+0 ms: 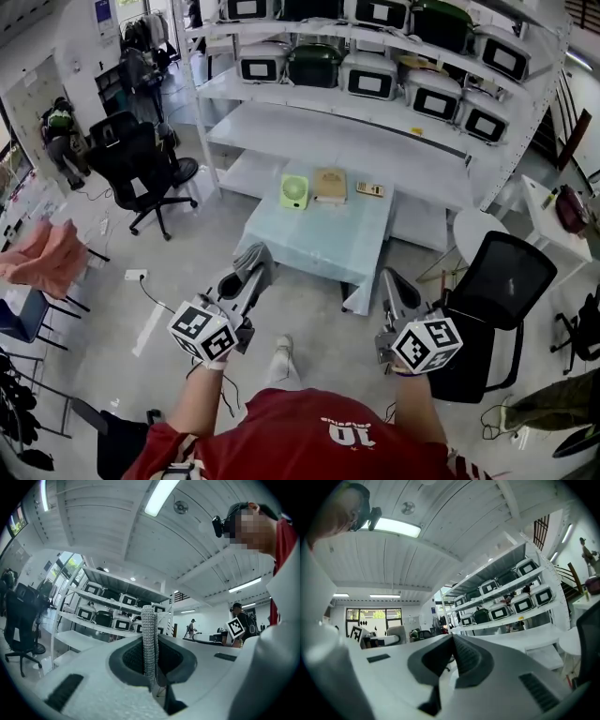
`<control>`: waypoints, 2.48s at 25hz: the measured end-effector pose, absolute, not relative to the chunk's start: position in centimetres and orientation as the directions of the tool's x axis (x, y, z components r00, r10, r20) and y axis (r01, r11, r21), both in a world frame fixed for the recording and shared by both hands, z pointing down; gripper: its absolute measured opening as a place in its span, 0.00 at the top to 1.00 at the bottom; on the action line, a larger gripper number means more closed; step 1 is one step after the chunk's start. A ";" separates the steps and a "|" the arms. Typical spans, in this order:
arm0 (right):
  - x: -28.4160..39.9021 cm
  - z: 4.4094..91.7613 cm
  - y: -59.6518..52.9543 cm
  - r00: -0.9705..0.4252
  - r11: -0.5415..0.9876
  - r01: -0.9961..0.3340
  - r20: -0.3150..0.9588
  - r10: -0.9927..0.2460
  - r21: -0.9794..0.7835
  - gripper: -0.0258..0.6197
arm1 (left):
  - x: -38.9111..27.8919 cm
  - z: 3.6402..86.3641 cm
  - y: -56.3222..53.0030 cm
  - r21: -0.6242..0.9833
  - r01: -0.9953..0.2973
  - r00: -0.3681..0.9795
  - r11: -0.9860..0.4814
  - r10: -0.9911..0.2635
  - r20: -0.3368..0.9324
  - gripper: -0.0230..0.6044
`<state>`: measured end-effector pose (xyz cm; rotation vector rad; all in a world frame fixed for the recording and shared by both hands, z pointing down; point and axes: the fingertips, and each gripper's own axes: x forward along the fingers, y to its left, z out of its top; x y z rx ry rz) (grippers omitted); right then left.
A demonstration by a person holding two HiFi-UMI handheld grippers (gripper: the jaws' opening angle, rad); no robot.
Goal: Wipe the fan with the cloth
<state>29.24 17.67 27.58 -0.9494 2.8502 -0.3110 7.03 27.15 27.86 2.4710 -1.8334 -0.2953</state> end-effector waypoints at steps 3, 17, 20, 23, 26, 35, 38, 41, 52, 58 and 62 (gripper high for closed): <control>26.4 27.8 14.6 -0.796 0.779 -0.584 -0.029 -0.605 -0.230 0.95 | 4.0 28.4 24.0 0.159 -0.944 0.275 -0.290 -0.955 -0.112 0.92; 10.9 26.8 0.5 -0.791 0.780 -0.608 0.024 -0.612 -0.150 0.95 | -10.0 29.4 9.8 0.079 -0.931 0.357 -0.355 -0.934 0.011 0.92; 7.9 27.3 -1.3 -0.790 0.778 -0.610 0.032 -0.613 -0.149 0.95 | -12.6 30.0 8.3 0.062 -0.923 0.381 -0.379 -0.924 0.029 0.92; 5.4 27.5 -2.5 -0.790 0.780 -0.611 0.045 -0.611 -0.137 0.95 | -14.7 30.7 7.1 0.085 -0.916 0.396 -0.393 -0.918 0.019 0.92; 3.5 27.6 -2.9 -0.794 0.785 -0.607 0.052 -0.606 -0.123 0.95 | -16.6 31.2 6.1 0.132 -0.908 0.401 -0.397 -0.916 0.006 0.92; 2.6 29.3 -4.3 -0.774 0.760 -0.632 0.089 -0.627 -0.150 0.95 | -17.6 31.9 4.4 0.193 -0.886 0.426 -0.421 -0.905 -0.017 0.92; 1.9 30.1 -4.8 -0.780 0.765 -0.625 0.108 -0.616 -0.154 0.95 | -17.7 32.2 4.3 0.192 -0.888 0.421 -0.417 -0.907 -0.023 0.92; 1.1 30.0 -5.3 -0.791 0.777 -0.611 0.103 -0.603 -0.150 0.95 | -17.8 32.2 4.3 0.197 -0.892 0.409 -0.406 -0.912 -0.025 0.92; -1.8 30.0 -8.5 -0.836 0.820 -0.547 0.058 -0.545 -0.168 0.95 | -18.8 33.0 2.2 0.195 -0.912 0.364 -0.360 -0.931 -0.014 0.92; -2.6 30.1 -11.8 -0.850 0.833 -0.523 0.035 -0.526 -0.180 0.95 | -18.6 33.0 -1.2 0.174 -0.916 0.367 -0.363 -0.930 -0.008 0.92; -2.9 30.7 -14.3 -0.861 0.847 -0.507 0.042 -0.507 -0.162 0.95 | -17.9 33.1 -3.9 0.159 -0.908 0.392 -0.387 -0.920 0.000 0.92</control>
